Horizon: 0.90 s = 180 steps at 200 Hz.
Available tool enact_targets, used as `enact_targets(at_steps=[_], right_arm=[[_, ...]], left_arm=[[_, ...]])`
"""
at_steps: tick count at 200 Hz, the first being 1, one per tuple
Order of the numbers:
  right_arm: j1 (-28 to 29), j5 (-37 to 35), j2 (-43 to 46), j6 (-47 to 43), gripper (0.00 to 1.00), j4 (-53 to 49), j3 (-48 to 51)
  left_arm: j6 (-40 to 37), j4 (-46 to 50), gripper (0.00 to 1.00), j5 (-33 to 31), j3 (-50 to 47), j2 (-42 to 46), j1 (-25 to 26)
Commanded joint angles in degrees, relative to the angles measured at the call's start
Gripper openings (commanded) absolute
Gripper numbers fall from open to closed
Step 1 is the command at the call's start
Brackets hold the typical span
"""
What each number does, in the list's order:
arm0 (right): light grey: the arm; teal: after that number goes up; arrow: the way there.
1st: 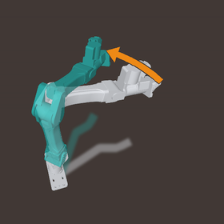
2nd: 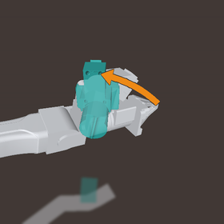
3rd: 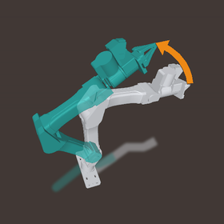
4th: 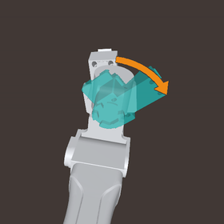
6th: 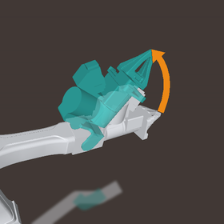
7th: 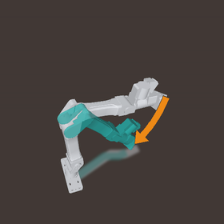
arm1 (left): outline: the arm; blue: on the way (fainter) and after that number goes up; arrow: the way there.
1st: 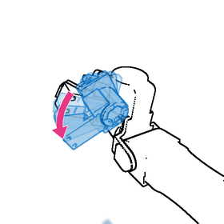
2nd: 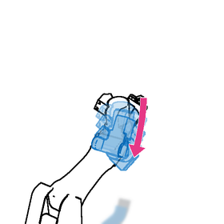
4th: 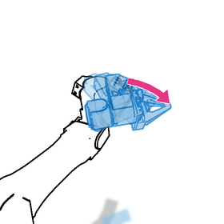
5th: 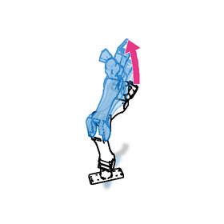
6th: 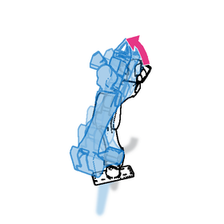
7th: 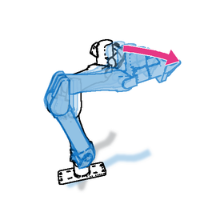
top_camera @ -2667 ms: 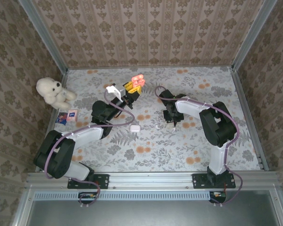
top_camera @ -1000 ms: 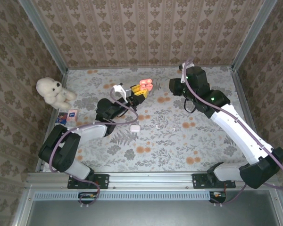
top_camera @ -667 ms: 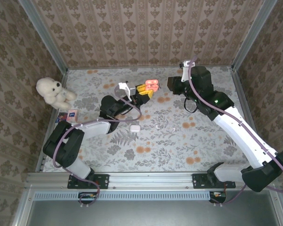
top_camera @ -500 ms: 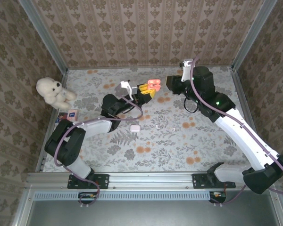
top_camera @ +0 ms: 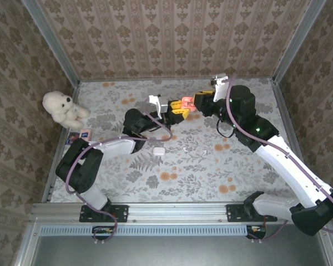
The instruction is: Insert wireless bluetooth earbuds into charging case
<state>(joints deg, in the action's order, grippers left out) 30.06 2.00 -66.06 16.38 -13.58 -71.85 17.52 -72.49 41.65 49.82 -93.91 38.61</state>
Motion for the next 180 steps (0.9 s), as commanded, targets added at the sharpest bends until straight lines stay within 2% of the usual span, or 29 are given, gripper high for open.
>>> enact_targets(at_steps=[1, 71, 180], right_arm=[[0.35, 0.9, 2.32, -1.09, 0.29, 2.58, 0.8], [0.71, 2.03, 4.01, -1.73, 0.29, 5.79, 3.51], [0.87, 2.19, 2.27, -1.36, 0.29, 7.45, 3.65]], left_arm=[[-4.2, -1.88, 0.0, -0.16, 1.24, -0.06, 0.51], [-10.02, -1.97, 0.0, -6.96, 0.27, 1.45, 1.04], [-10.27, -1.99, 0.0, -7.74, 0.36, 2.33, 1.74]])
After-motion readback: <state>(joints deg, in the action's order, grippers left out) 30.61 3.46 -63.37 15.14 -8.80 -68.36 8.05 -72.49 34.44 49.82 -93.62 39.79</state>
